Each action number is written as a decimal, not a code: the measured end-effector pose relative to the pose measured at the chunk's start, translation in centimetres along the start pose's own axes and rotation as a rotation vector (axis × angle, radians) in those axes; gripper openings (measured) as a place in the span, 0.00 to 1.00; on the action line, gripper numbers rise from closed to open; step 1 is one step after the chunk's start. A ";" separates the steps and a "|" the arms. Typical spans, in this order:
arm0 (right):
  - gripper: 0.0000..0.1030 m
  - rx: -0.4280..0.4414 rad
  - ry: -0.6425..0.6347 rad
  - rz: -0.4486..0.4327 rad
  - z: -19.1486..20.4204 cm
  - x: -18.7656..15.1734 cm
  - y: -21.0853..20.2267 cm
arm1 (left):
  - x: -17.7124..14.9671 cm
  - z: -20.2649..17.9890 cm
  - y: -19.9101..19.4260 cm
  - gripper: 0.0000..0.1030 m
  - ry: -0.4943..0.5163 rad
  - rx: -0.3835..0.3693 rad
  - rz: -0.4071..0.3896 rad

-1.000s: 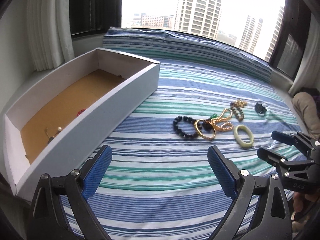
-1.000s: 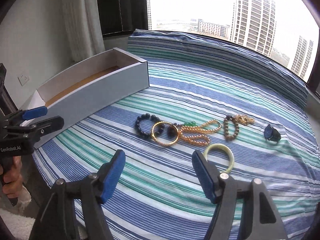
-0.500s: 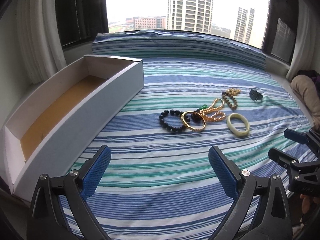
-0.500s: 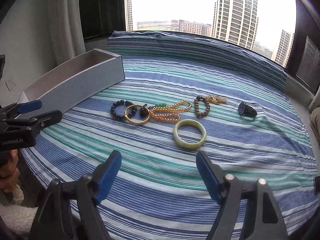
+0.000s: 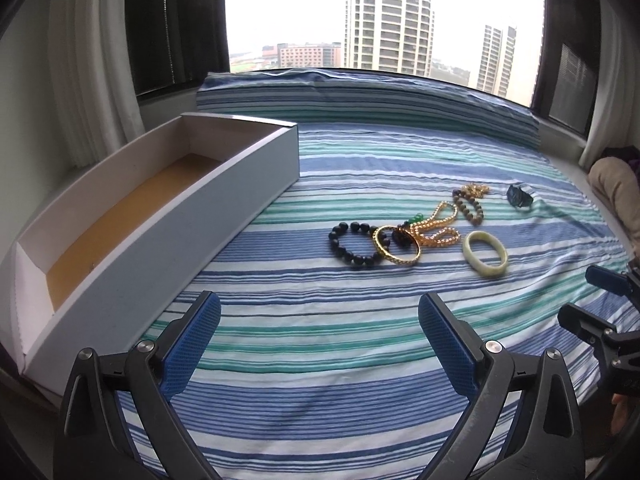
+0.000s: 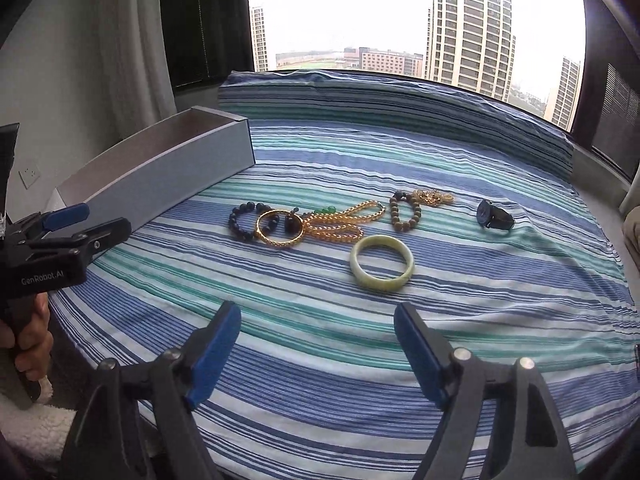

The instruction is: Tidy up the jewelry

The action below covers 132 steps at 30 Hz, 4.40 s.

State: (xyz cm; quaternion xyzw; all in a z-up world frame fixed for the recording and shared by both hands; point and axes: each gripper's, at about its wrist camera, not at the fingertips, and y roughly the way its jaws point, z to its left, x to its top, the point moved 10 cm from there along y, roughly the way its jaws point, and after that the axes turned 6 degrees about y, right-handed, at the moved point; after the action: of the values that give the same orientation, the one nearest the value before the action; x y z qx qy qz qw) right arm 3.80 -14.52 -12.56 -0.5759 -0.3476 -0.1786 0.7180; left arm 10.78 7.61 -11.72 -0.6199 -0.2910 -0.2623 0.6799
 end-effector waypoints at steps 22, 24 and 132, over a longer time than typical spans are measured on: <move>0.84 -0.037 0.021 -0.006 -0.8 -0.8 -0.9 | -2.7 -1.4 0.8 0.97 -0.015 -0.076 0.125; 0.84 -0.052 0.034 -0.003 -1.4 -0.9 -1.1 | -3.2 -1.1 1.0 0.97 -0.008 -0.060 0.146; 0.15 0.183 -0.315 0.311 4.3 -6.6 10.3 | -0.5 -5.3 9.7 0.97 0.171 -0.165 0.299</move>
State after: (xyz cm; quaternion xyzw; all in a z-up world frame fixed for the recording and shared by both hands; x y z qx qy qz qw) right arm 4.73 -8.60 -24.00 -0.5758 -0.3771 0.0587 0.7230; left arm 17.76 3.29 -19.13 -0.6852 -0.1143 -0.2330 0.6805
